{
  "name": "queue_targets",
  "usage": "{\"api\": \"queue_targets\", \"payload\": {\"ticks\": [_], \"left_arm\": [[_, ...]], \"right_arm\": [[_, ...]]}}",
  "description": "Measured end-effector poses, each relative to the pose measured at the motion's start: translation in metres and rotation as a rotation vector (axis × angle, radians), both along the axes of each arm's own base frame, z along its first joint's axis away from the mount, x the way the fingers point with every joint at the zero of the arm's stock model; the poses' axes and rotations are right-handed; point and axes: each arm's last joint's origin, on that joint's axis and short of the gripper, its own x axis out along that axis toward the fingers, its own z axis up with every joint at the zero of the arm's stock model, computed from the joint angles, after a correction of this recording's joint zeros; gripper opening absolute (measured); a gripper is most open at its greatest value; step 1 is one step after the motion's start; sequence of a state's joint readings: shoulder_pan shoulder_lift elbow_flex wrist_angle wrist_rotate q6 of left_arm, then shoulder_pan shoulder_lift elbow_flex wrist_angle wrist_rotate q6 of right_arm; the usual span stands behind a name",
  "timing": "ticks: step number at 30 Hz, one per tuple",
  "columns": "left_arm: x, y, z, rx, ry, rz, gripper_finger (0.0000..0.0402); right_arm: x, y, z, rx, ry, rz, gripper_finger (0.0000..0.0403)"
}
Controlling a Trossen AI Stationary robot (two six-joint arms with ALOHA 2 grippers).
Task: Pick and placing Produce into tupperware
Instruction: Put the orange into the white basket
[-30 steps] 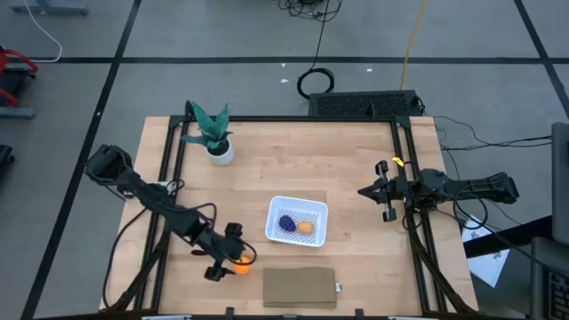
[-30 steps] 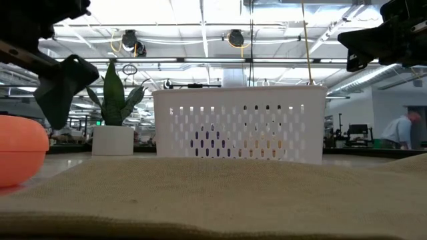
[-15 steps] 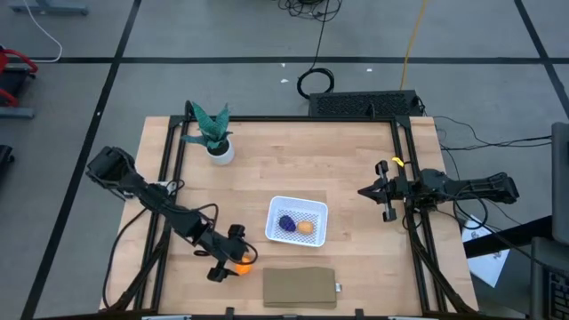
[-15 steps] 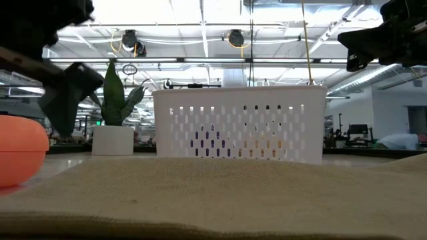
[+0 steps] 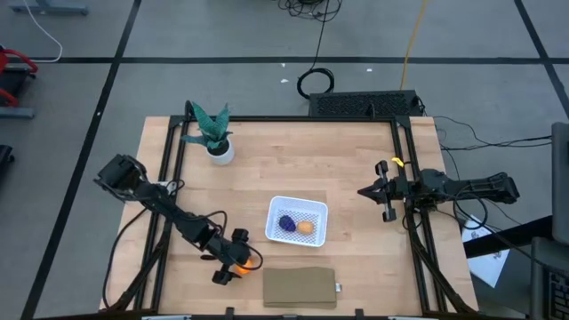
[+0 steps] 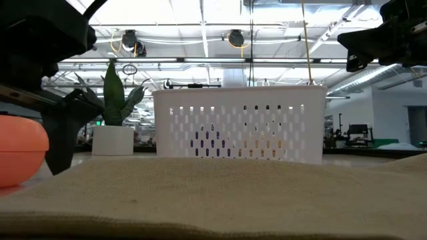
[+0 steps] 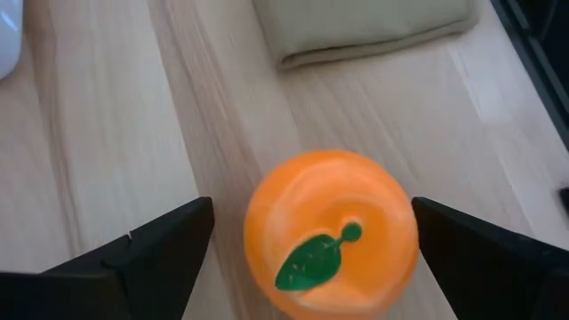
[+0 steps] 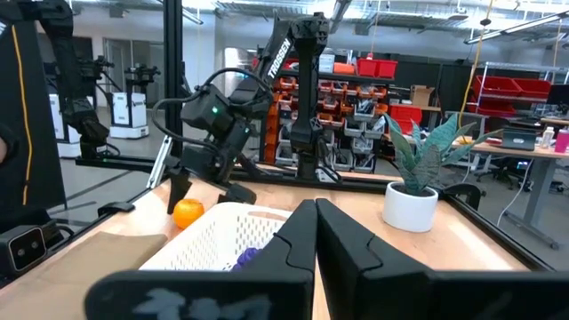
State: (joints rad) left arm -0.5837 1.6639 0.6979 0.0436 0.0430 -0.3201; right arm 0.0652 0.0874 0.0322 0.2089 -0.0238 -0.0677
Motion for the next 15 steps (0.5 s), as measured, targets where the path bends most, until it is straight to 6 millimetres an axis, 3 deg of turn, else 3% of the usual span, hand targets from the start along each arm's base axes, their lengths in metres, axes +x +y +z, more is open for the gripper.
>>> {"api": "queue_targets", "payload": {"ticks": [15], "left_arm": [[0.001,-0.0001,-0.0004,0.019,-0.021,-0.013,0.039]], "right_arm": [[0.0,0.0,0.0,-0.004,-0.001,0.0,0.0]]}}
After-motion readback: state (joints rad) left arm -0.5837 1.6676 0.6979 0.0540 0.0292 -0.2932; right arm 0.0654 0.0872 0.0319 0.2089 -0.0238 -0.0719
